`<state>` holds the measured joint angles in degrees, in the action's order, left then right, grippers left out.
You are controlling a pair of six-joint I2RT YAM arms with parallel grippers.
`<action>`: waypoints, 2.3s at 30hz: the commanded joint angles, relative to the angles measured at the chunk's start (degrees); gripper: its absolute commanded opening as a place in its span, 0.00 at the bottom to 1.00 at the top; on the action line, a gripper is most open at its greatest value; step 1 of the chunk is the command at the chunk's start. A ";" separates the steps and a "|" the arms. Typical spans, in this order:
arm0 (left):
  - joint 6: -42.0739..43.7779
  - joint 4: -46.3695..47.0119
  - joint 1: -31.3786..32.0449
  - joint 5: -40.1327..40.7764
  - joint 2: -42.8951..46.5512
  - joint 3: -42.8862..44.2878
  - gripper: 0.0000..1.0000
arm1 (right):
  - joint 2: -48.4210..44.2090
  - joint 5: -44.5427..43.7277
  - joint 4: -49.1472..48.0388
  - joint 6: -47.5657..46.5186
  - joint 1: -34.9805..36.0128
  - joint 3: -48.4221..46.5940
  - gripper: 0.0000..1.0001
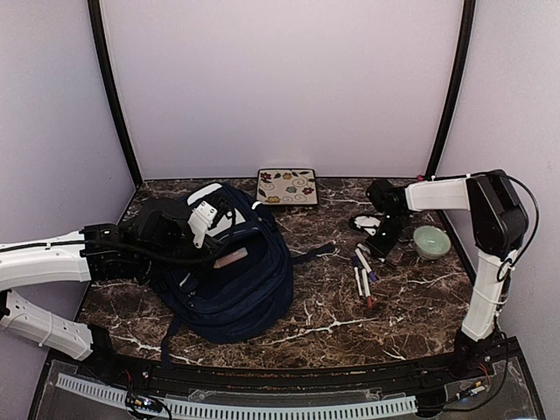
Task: Pack the student bag
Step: Pick up the pen from the center of the board, then place the pen in the upper front pocket of the bag.
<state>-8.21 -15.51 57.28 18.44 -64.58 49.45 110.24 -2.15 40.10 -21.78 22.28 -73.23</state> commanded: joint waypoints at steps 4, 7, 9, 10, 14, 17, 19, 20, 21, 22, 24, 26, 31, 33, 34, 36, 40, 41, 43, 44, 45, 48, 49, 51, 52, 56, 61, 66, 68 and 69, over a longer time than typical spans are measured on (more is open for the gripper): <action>-0.45 2.71 -0.11 -0.34 0.68 2.14 0.00 | -5.47 2.86 -0.38 -0.78 -0.57 -2.06 0.07; -0.38 2.90 -0.10 -0.37 0.38 2.22 0.00 | -8.12 8.08 -0.28 -1.50 -0.38 -2.76 0.05; -0.32 2.91 -0.10 -0.48 0.12 2.31 0.00 | -9.74 11.06 -0.28 -2.26 0.48 -2.92 0.05; -0.27 2.94 -0.13 -0.46 0.03 2.32 0.00 | -10.50 12.19 -0.20 -2.74 1.35 -3.03 0.05; 0.20 3.10 -0.15 -0.12 -0.22 2.45 0.00 | -13.52 15.83 -0.32 -4.72 7.44 -3.41 0.05; 0.21 3.50 -0.15 -0.06 -0.03 2.70 0.00 | -15.51 16.15 -1.90 -5.31 14.09 -3.85 0.05; 0.28 3.51 -0.15 -0.17 -0.09 2.98 0.00 | -16.28 14.74 -2.55 -6.06 18.67 -5.08 0.05; 0.24 3.53 -0.15 -0.15 -0.15 3.15 0.00 | -16.46 14.08 -2.69 -6.83 20.90 -5.89 0.05; 0.14 3.43 -0.15 0.01 -0.26 3.34 0.00 | -16.50 12.88 -3.04 -7.43 23.06 -6.55 0.05; 0.17 3.32 -0.15 0.23 -0.28 3.48 0.00 | -16.42 11.42 -3.22 -8.15 24.98 -7.36 0.05; 0.18 3.29 -0.15 0.45 -0.37 3.82 0.00 | -16.08 8.42 -3.58 -9.84 29.01 -8.60 0.05; 0.14 3.37 -0.15 0.48 -0.22 3.96 0.00 | -15.89 5.09 -4.87 -12.03 32.75 -8.86 0.05; 0.42 3.56 -0.15 0.75 0.24 4.68 0.00 | -14.62 -4.24 -10.24 -18.11 41.16 -8.43 0.05; 0.47 3.18 -0.15 1.09 0.24 5.17 0.00 | -13.12 -7.20 -11.86 -20.54 43.69 -9.66 0.05; 0.53 3.04 -0.15 1.22 0.24 5.29 0.00 | -12.28 -8.62 -12.75 -21.75 44.87 -10.33 0.05; 0.53 2.99 -0.15 1.34 0.40 5.39 0.00 | -10.67 -11.89 -14.93 -24.65 47.06 -11.11 0.05; 0.73 3.02 -0.15 1.24 0.96 5.53 0.00 | -6.98 -17.84 -19.75 -30.11 50.38 -11.98 0.05; 0.82 2.95 -0.15 1.30 1.09 5.54 0.00 | -6.14 -19.19 -21.13 -31.41 50.94 -11.94 0.05; 0.89 2.94 -0.15 1.42 1.48 5.53 0.00 | -4.52 -21.95 -24.27 -34.09 51.82 -11.56 0.04; 0.92 2.90 -0.15 1.48 1.69 5.45 0.00 | -3.81 -23.09 -25.89 -35.31 52.03 -11.32 0.04; 0.92 2.93 -0.15 1.53 1.99 5.48 0.00 | -3.07 -23.97 -27.29 -36.71 52.21 -11.01 0.04; 0.91 3.20 -0.15 1.76 2.76 5.09 0.00 | -0.99 -25.99 -31.25 -39.99 52.36 -10.62 0.04; 0.91 3.30 -0.15 2.12 2.92 4.86 0.00 | -0.28 -26.28 -32.44 -40.42 52.34 -10.62 0.04; 1.00 3.47 -0.15 2.64 3.34 4.61 0.00 | 1.18 -27.01 -34.38 -41.94 52.34 -10.85 0.04; 1.07 3.50 -0.15 2.65 3.52 4.56 0.00 | 1.92 -27.26 -35.04 -42.48 52.31 -11.14 0.04; 1.13 3.49 -0.15 2.48 4.06 4.83 0.00 | 5.60 -27.78 -37.45 -43.38 52.20 -12.31 0.04; 0.92 3.49 -0.15 2.40 5.26 4.48 0.00 | 9.76 -30.69 -44.73 -47.99 51.25 -12.77 0.06; 0.57 3.30 -0.15 2.73 5.92 4.08 0.00 | 13.40 -34.71 -53.79 -51.01 50.00 -14.30 0.28; 0.36 3.19 -0.15 2.86 6.08 3.92 0.00 | 13.78 -38.25 -62.20 -52.36 49.60 -13.92 0.35; 0.31 3.20 -0.15 2.94 6.19 3.83 0.00 | 13.60 -39.56 -65.40 -52.98 49.49 -13.80 0.36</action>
<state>-7.18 -18.15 57.25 20.49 -62.15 51.96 122.48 -34.61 -8.29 -71.22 73.43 -85.86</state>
